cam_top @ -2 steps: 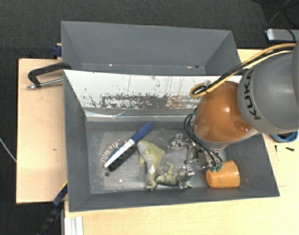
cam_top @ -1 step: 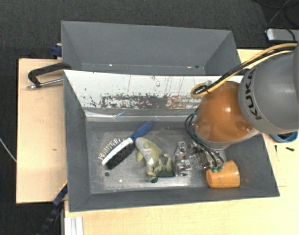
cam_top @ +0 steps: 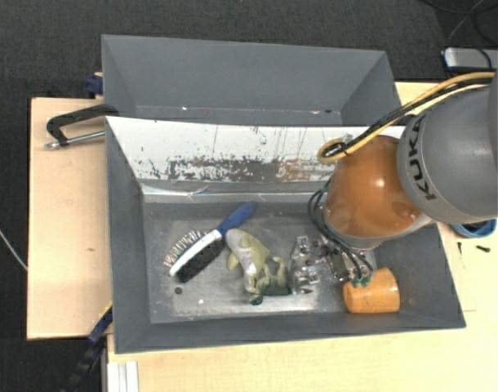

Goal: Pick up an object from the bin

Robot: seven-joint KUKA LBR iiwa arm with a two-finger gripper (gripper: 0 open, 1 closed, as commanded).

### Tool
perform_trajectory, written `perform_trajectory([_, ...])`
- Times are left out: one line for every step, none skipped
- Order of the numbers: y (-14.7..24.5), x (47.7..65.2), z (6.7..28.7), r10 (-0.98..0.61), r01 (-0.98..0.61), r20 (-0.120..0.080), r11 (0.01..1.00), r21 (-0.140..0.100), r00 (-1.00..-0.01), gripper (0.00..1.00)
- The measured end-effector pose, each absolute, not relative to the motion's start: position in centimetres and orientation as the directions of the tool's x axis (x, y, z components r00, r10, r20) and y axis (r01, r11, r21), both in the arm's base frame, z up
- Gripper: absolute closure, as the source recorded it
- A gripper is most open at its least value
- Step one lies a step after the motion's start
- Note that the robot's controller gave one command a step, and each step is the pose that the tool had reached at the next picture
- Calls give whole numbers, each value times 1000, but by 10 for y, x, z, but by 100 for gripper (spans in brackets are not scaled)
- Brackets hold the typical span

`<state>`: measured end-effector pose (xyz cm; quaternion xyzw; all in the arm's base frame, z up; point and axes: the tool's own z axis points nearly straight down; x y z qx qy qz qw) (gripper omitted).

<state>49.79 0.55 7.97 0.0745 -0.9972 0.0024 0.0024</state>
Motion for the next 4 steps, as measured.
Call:
perform_trajectory([6, 498, 80, -149, -149, 5, 989, -5, -989, 100])
perform_trajectory([-4, 508, 210, -288, -288, -14, 958, -3, -958, 100])
perform_trajectory([108, 506, 122, -385, -385, 2, 923, 6, -923, 100])
perform_trajectory([103, 507, 124, -377, -377, -2, 926, 1, -926, 0])
